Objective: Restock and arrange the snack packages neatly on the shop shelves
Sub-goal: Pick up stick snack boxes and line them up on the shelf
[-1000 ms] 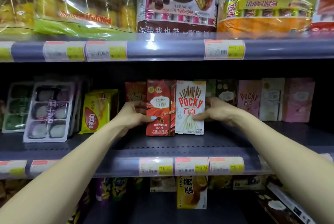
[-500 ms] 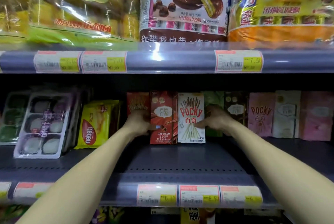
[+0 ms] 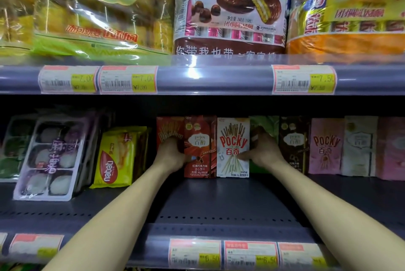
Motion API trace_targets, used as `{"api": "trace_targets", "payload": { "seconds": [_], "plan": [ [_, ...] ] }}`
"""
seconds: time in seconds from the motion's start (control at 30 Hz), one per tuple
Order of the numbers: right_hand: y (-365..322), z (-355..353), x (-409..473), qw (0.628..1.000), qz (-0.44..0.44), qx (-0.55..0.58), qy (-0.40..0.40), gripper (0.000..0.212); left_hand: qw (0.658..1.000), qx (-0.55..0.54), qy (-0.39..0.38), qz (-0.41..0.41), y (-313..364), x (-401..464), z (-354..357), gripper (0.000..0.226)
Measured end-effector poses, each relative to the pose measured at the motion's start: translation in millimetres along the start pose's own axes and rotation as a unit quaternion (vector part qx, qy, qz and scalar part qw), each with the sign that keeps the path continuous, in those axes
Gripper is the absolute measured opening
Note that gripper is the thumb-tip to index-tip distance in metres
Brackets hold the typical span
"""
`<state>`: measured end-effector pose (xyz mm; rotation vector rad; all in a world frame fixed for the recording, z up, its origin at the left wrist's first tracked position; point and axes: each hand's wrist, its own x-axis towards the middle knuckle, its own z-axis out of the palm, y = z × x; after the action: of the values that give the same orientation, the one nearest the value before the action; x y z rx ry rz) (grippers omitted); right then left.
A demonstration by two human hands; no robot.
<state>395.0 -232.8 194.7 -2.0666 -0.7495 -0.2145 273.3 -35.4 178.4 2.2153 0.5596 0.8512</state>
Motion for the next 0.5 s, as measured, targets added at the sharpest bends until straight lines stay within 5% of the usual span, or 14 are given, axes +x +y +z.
{"api": "trace_targets", "payload": {
  "seconds": [0.23, 0.5],
  "plan": [
    [0.5, -1.0, -0.1, 0.999, -0.017, -0.022, 0.022, 0.04, 1.0, 0.002, 0.0, -0.001, -1.6, 2.4, 1.3, 0.057],
    [2.5, 6.3, 1.7, 0.998, -0.027, -0.038, 0.038, 0.044, 1.0, 0.015, 0.016, -0.001, 0.5, 1.0, 2.8, 0.044]
  ]
}}
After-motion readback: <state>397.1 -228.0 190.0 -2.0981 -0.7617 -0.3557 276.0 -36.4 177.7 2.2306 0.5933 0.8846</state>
